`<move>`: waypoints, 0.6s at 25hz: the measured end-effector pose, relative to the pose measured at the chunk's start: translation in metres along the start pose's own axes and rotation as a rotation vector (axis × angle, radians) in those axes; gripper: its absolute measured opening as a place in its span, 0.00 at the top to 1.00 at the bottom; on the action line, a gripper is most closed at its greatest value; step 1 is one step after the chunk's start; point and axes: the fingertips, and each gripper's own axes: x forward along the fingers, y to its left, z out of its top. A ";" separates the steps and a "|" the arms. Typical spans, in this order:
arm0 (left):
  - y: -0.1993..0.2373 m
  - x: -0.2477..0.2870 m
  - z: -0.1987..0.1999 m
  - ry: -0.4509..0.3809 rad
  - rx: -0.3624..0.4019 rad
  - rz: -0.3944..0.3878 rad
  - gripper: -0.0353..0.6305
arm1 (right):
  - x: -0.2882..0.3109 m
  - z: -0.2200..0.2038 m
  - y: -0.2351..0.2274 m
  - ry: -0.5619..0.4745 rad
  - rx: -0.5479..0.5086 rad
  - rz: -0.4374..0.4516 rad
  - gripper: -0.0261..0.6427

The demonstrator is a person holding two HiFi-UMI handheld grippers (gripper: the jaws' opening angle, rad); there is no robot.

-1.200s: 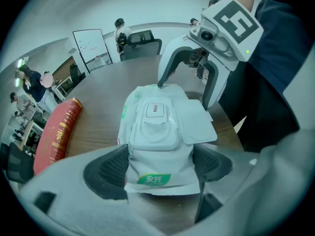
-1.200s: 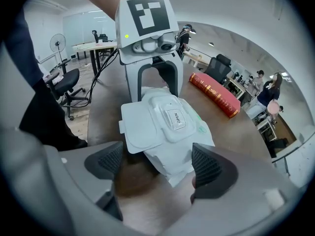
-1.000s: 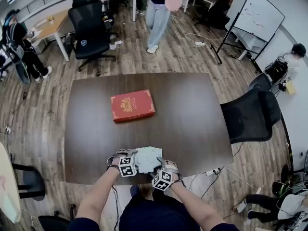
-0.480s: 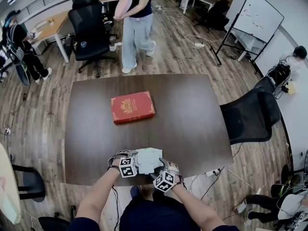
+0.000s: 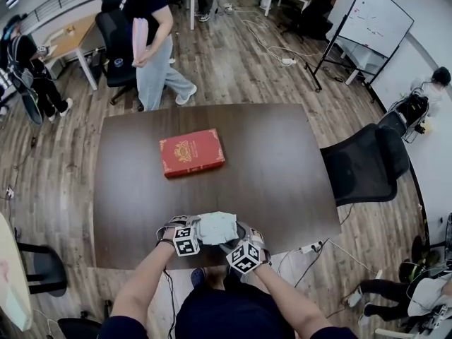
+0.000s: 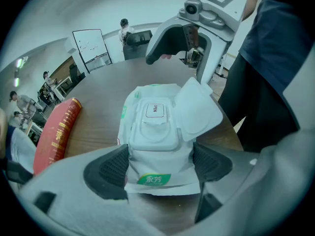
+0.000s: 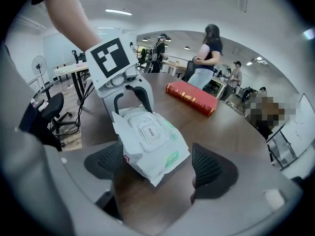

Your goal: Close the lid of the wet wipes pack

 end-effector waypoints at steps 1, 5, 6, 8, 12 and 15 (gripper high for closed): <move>0.000 0.000 0.000 0.000 0.000 0.000 0.34 | -0.001 0.001 -0.005 0.000 0.003 -0.015 0.29; 0.000 0.001 0.001 0.000 0.001 0.002 0.34 | 0.003 0.004 -0.014 0.007 0.034 -0.023 0.30; 0.000 0.001 0.001 0.001 0.000 0.001 0.34 | 0.004 0.005 -0.014 0.004 0.049 -0.019 0.30; -0.001 0.001 0.001 0.000 -0.001 0.000 0.34 | 0.006 0.007 -0.015 0.000 0.077 -0.014 0.30; 0.000 0.001 0.000 0.005 0.001 0.005 0.34 | 0.012 0.013 -0.019 -0.008 0.145 -0.003 0.30; 0.002 0.004 -0.005 0.023 0.006 0.015 0.34 | 0.019 0.017 -0.024 -0.014 0.237 0.005 0.30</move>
